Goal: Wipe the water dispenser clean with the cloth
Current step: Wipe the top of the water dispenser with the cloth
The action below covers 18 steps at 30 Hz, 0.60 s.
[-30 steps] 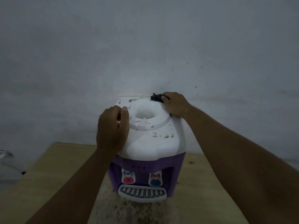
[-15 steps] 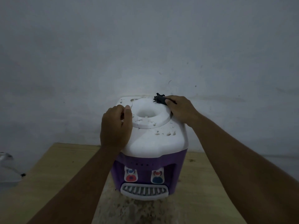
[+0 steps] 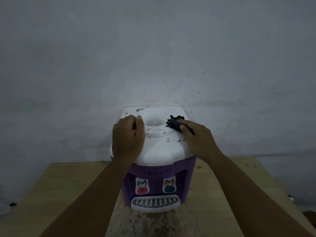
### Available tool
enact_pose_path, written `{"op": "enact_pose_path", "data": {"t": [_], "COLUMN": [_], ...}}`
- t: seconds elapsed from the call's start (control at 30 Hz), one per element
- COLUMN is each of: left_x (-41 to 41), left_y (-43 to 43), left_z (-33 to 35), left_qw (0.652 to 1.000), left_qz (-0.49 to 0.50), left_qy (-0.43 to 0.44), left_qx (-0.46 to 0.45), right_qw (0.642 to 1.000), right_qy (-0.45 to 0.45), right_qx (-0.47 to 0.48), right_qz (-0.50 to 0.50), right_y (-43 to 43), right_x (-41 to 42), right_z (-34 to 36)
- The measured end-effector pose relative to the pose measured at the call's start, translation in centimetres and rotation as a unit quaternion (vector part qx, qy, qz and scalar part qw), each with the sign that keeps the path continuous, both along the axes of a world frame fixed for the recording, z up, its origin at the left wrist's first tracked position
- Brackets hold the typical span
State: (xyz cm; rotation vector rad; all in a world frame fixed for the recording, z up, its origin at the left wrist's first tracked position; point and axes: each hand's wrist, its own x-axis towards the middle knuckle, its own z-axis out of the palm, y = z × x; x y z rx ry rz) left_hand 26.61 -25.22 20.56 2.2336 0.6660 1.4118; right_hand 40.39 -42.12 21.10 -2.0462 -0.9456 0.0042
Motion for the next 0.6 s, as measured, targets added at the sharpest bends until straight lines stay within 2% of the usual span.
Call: {"op": "enact_pose_path", "data": {"t": [0.13, 0.33, 0.5, 0.6], "left_x": [-0.2, -0.3, -0.4, -0.3], "left_y": [-0.1, 0.0, 0.1, 0.2], "left_z": [0.2, 0.2, 0.0, -0.2], "left_qw": [1.000, 1.000, 1.000, 1.000], "left_qz": [-0.004, -0.011, -0.004, -0.002], "left_qy": [0.002, -0.006, -0.014, -0.016], "left_qx": [0.008, -0.002, -0.007, -0.011], "right_qw": [1.000, 0.998, 0.997, 0.992], "right_qy": [-0.020, 0.037, 0.017, 0.076], "right_qx": [0.007, 0.041, 0.074, 0.099], "right_qz": [0.001, 0.042, 0.004, -0.030], "right_y": [-1.0, -2.1, -1.5, -0.8], "right_x": [-2.6, -3.2, -2.4, -0.9], "right_z": [-0.6, -1.0, -1.0, -0.6]}}
